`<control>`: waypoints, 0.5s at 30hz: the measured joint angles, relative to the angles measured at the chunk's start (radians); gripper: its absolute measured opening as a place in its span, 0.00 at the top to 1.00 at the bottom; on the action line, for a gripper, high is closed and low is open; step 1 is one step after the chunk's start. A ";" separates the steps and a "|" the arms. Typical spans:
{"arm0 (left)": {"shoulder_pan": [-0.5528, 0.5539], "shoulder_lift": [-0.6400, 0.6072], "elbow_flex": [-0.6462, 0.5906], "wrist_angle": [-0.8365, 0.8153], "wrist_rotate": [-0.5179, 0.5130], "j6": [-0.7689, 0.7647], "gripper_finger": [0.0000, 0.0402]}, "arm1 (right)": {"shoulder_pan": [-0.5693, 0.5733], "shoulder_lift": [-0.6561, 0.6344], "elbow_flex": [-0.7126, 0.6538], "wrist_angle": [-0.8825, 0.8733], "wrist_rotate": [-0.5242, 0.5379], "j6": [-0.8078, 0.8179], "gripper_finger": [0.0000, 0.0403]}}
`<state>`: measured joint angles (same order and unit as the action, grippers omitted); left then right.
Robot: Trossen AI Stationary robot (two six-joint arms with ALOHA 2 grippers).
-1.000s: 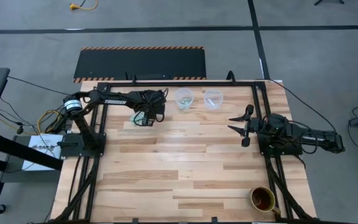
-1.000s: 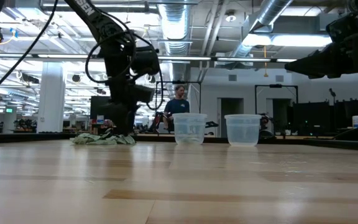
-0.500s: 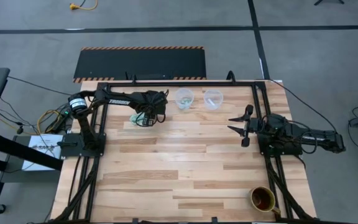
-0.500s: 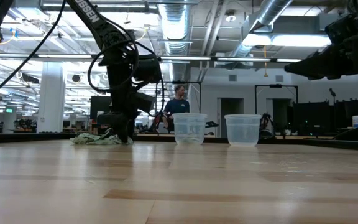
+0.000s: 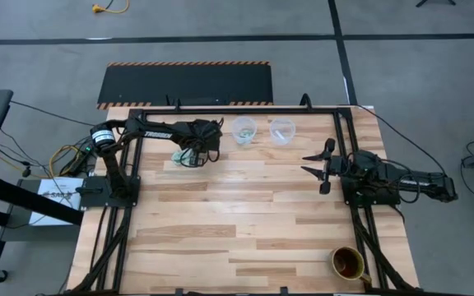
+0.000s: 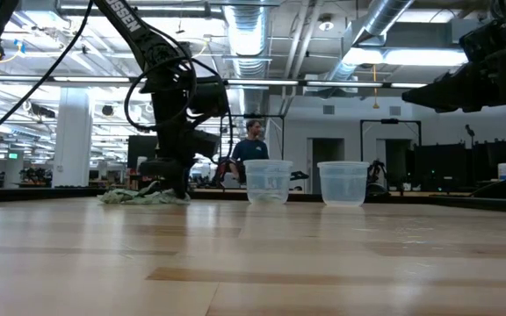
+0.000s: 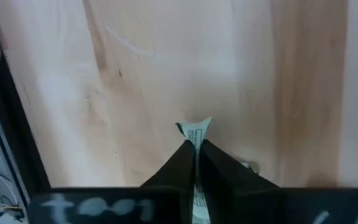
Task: Pick and place Stevia / Truvia into bins
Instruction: Put the stevia packet into the left transparent container
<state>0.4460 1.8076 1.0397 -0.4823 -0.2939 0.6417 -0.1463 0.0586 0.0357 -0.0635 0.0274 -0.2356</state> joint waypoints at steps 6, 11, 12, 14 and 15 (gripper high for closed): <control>-0.026 0.000 0.025 0.072 -0.117 -0.009 0.99 | 0.000 0.000 0.000 0.001 0.000 0.000 0.67; -0.056 -0.001 0.096 0.245 -0.353 -0.052 1.00 | 0.000 0.000 0.000 0.002 0.000 0.000 0.67; -0.059 -0.006 0.109 0.288 -0.367 -0.050 1.00 | 0.000 0.000 0.000 0.002 0.000 0.000 0.67; -0.067 -0.030 0.125 0.384 -0.318 -0.040 1.00 | 0.000 0.000 0.000 0.002 0.001 0.000 0.67; -0.071 -0.045 0.127 0.442 -0.243 -0.035 1.00 | 0.000 0.000 0.000 0.002 0.001 0.000 0.67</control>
<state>0.3753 1.7622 1.1666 -0.0405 -0.5371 0.6063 -0.1463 0.0586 0.0353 -0.0612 0.0280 -0.2356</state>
